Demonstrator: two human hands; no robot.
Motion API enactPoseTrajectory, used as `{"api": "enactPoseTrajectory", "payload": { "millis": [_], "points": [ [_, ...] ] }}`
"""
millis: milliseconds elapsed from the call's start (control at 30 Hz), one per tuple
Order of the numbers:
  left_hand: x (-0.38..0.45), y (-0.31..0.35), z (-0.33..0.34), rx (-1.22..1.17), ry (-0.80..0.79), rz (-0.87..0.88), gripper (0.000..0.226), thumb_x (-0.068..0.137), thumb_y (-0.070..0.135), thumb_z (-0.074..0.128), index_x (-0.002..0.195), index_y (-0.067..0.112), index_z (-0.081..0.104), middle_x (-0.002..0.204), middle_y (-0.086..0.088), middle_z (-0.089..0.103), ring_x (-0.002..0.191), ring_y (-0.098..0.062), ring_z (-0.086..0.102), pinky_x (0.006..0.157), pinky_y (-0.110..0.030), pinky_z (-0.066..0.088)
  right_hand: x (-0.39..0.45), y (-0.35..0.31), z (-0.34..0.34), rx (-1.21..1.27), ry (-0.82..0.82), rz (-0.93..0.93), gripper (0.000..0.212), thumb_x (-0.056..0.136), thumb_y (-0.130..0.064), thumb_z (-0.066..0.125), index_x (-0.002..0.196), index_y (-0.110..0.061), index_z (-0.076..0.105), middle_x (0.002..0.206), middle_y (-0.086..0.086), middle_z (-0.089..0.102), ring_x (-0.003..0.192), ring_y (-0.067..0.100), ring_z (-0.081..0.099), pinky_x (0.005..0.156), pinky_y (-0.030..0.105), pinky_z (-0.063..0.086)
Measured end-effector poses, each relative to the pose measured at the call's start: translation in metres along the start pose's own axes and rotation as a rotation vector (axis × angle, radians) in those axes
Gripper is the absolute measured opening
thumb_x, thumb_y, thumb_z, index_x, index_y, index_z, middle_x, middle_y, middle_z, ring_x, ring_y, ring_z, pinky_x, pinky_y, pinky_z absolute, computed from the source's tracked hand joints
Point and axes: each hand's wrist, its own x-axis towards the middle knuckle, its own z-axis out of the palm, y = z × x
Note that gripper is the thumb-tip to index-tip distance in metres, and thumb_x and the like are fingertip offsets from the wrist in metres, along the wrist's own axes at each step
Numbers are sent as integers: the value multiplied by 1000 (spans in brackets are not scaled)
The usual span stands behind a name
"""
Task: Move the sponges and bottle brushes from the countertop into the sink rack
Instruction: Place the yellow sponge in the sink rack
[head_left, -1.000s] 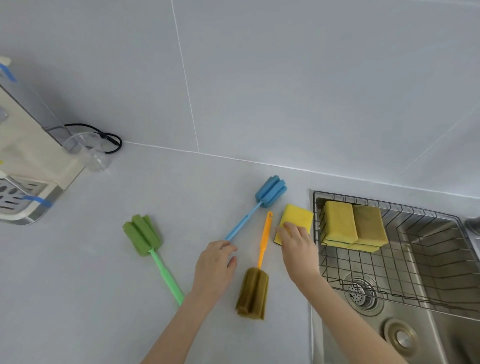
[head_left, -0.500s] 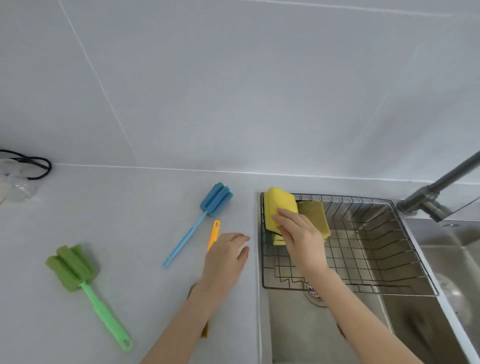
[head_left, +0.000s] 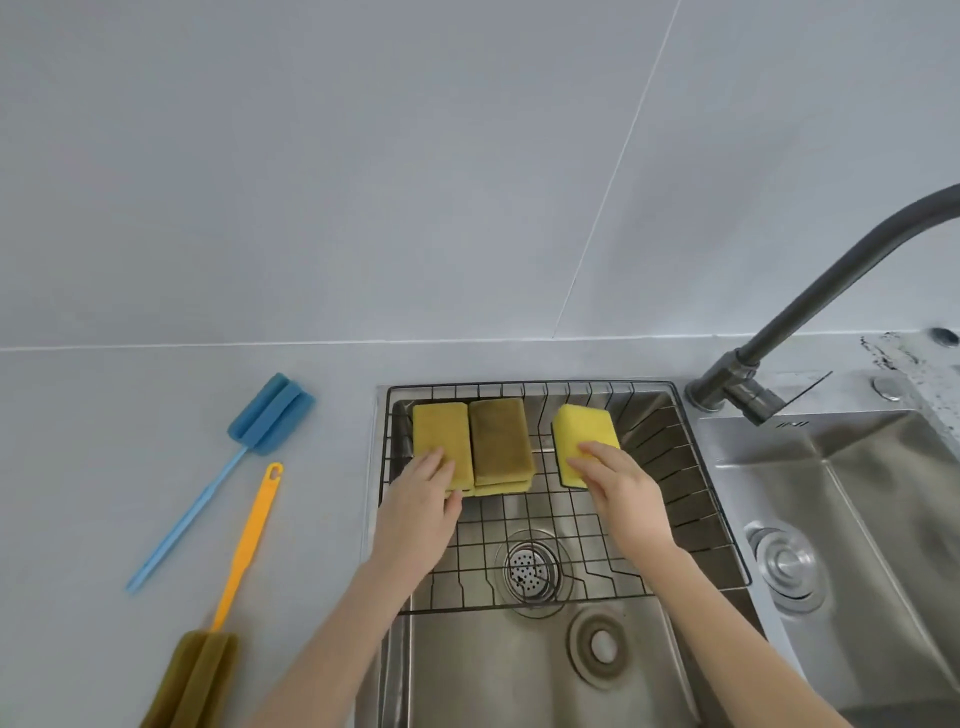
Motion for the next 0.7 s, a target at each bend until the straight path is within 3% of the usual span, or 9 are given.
{"api": "enactPoseTrajectory", "payload": {
  "millis": [133, 300, 400, 567, 700],
  "points": [
    [0, -2, 6, 8, 33, -16, 39, 92, 23, 46, 130, 16, 41, 144, -3, 40, 135, -18, 32, 110, -33, 30, 3, 7, 19, -33, -96, -30, 43, 47, 19, 80, 78, -10, 72, 88, 12, 74, 82, 27, 71, 45, 29, 58],
    [1, -2, 9, -32, 64, -28, 36, 91, 20, 48, 127, 15, 46, 141, -4, 45, 133, -19, 36, 110, -33, 30, 3, 6, 39, -85, -168, -118, 46, 42, 22, 75, 76, -9, 71, 88, 11, 74, 85, 27, 70, 52, 28, 60],
    [1, -4, 10, -32, 73, -22, 36, 91, 19, 48, 127, 16, 46, 141, -4, 45, 133, -18, 36, 110, -31, 29, 3, 4, 44, -99, -174, -137, 40, 50, 20, 63, 76, -9, 70, 87, 10, 74, 85, 27, 70, 51, 27, 59],
    [-1, -6, 11, -29, 59, -18, 40, 91, 18, 47, 131, 19, 41, 145, -2, 39, 135, -16, 31, 111, -30, 24, 4, 1, 47, -136, -238, -182, 44, 43, 16, 79, 76, -11, 69, 89, 7, 73, 90, 23, 70, 45, 25, 58],
    [-2, -6, 12, -28, 37, -13, 43, 92, 17, 44, 134, 19, 35, 148, -1, 33, 138, -15, 25, 113, -29, 19, 5, 2, 52, -121, -257, -133, 47, 45, 16, 80, 82, -10, 64, 91, 7, 71, 89, 24, 68, 45, 22, 57]
  ]
}}
